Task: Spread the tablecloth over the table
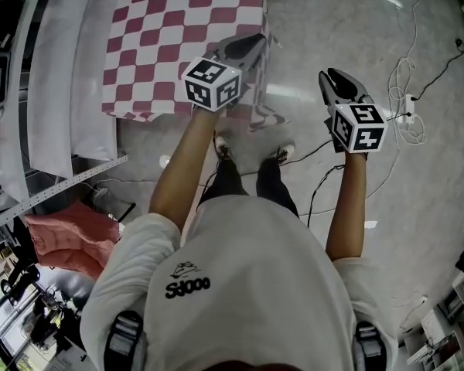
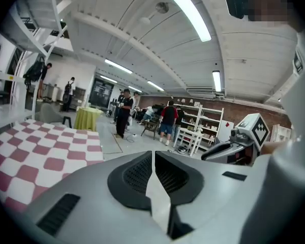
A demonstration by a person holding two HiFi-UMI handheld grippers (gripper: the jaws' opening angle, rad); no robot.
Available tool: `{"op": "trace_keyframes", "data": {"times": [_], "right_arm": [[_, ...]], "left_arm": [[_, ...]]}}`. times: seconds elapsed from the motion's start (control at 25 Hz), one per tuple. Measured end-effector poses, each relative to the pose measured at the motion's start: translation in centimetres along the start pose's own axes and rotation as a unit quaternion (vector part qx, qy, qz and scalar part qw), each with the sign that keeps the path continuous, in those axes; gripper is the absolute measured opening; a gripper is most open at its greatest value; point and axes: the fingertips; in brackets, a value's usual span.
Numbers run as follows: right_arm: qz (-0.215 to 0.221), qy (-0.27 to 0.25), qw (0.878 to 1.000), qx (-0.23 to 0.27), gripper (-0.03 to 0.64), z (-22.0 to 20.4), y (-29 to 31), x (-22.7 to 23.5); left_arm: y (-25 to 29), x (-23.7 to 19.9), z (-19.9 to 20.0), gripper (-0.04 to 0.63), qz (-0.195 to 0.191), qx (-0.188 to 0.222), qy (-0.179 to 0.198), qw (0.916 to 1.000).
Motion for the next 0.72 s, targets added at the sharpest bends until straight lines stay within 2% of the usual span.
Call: {"op": "trace_keyframes", "data": {"times": [0.08, 0.32, 0.48, 0.72], "right_arm": [[-0.011, -0.021, 0.999, 0.030, 0.066, 3.1, 0.1, -1.6], [-0.028, -0.070, 0.992, 0.098, 0.035, 11.2, 0.2, -5.6], [-0.035, -0.097, 0.987, 0.119, 0.029, 15.0, 0.1, -8.3], [0.005, -0.106, 0.983, 0.152, 0.023, 19.9, 1.6, -13.0]], "left_arm": [[-2.6, -1.3, 2.1, 0.043, 0.013, 0.006, 0.020, 0.9997], [-9.1, -4.2, 7.2, 0.034, 0.045, 0.007, 0.102, 0.9938], [-12.4, -5.3, 10.1, 0.034, 0.064, 0.018, 0.125, 0.9899], [-17.0, -7.6, 14.2, 0.034, 0.105, 0.028, 0.169, 0.9796]]}}
Point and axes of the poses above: the fingertips, and each gripper's own axes: y forward along the fingers, x to its right, z out of its top, and after that the axes turned 6 degrees about x, right-handed
